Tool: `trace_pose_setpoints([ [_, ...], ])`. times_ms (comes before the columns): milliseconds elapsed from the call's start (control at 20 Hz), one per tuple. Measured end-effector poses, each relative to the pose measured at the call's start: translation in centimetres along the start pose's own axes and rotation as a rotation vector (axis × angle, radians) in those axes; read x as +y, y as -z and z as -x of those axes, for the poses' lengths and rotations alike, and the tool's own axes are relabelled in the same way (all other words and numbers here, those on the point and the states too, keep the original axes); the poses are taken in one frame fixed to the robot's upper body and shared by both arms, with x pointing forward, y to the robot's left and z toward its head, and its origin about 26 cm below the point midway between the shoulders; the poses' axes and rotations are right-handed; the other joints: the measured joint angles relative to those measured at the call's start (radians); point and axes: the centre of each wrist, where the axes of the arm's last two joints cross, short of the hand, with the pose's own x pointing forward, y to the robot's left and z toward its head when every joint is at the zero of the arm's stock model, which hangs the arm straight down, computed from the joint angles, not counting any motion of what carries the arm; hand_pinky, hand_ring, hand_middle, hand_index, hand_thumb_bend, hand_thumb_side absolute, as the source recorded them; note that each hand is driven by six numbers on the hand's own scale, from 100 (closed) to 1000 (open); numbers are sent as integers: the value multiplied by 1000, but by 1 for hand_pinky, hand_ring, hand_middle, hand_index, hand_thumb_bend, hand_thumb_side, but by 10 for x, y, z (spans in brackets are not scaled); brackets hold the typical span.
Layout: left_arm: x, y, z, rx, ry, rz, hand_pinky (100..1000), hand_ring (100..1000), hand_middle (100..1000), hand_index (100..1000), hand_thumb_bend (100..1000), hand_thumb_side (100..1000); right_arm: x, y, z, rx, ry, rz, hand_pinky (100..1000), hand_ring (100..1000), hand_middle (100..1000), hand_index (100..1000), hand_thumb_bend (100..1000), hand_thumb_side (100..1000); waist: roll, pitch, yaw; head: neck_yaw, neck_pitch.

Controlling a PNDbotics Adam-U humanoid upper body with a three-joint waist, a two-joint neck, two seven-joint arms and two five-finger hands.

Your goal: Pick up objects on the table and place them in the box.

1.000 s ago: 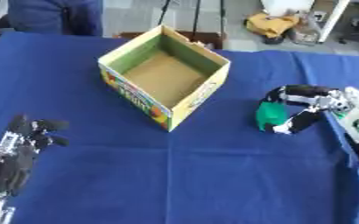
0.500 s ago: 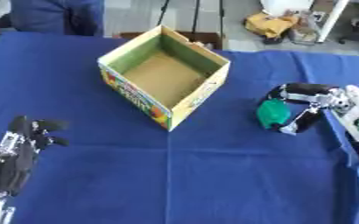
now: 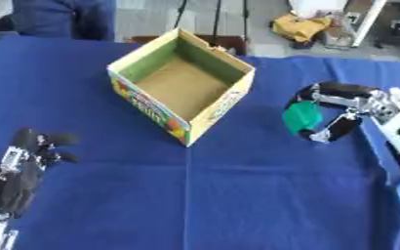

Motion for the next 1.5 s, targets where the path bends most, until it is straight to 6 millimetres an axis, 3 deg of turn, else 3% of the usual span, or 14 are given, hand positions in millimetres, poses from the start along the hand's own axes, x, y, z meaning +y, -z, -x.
trace_pose_setpoints([
  [300,0,-2,2,9,0,-1,614,806,601,636,404,1000,-41,-6,-3,-15,-28,108,579,395,409,654,100,134,-5,-17,5,1,1],
  [750,-1,-2,3,16,-3,13,614,806,601,635,403,1000,-79,1,-10,-41,-45,193,583,402,415,656,100,154,-18,-29,53,-4,0],
  [1150,-6,3,1,7,-8,54,614,805,600,635,405,1000,-94,30,-19,-53,-18,248,579,399,414,646,100,233,-24,-26,115,-32,-14],
  [1500,-10,13,-4,-17,-11,86,615,804,599,635,403,1000,-90,55,-25,-28,-8,277,579,425,440,653,100,210,-25,-11,173,-62,-33],
])
